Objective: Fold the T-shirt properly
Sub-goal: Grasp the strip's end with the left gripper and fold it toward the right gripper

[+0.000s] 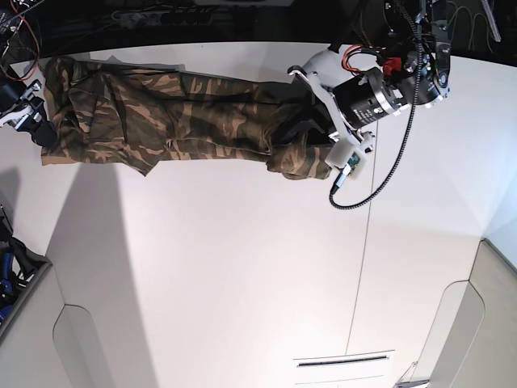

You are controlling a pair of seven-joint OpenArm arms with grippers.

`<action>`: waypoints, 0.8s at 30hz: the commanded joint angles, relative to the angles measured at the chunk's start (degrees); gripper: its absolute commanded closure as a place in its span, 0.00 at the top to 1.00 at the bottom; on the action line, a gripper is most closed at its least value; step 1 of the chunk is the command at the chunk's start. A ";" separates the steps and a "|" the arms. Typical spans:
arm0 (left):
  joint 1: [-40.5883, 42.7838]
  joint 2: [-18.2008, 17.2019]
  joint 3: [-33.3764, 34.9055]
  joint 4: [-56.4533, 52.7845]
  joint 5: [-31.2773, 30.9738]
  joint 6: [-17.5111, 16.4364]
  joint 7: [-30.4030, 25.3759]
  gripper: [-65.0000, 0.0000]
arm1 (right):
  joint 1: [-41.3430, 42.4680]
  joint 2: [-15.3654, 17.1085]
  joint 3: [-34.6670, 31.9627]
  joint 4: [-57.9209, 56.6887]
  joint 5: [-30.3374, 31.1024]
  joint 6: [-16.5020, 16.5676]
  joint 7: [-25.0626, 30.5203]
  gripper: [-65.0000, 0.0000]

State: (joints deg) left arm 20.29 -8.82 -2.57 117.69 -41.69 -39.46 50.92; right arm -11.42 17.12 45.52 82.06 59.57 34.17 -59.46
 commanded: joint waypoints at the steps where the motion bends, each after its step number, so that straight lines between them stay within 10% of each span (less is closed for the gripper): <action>1: -0.33 0.66 0.13 0.90 -0.52 0.20 -2.34 0.00 | 0.42 1.64 0.39 0.87 0.31 0.55 0.85 0.04; 8: -0.33 4.07 0.46 0.85 1.68 2.82 -4.33 0.06 | 0.09 2.71 0.20 0.83 -5.68 0.52 0.70 0.49; 13: -0.26 4.07 3.50 0.83 1.68 2.82 -4.83 0.54 | 0.13 2.73 -0.87 -0.96 -6.25 0.55 0.98 0.49; 24: -0.26 6.19 13.11 0.83 2.54 2.82 -4.81 0.54 | 0.15 2.71 -12.55 -6.93 -8.92 0.55 3.85 0.49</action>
State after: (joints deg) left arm 20.29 -2.87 10.44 117.69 -38.19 -36.25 47.51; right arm -11.22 19.35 33.23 75.05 52.14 34.87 -53.63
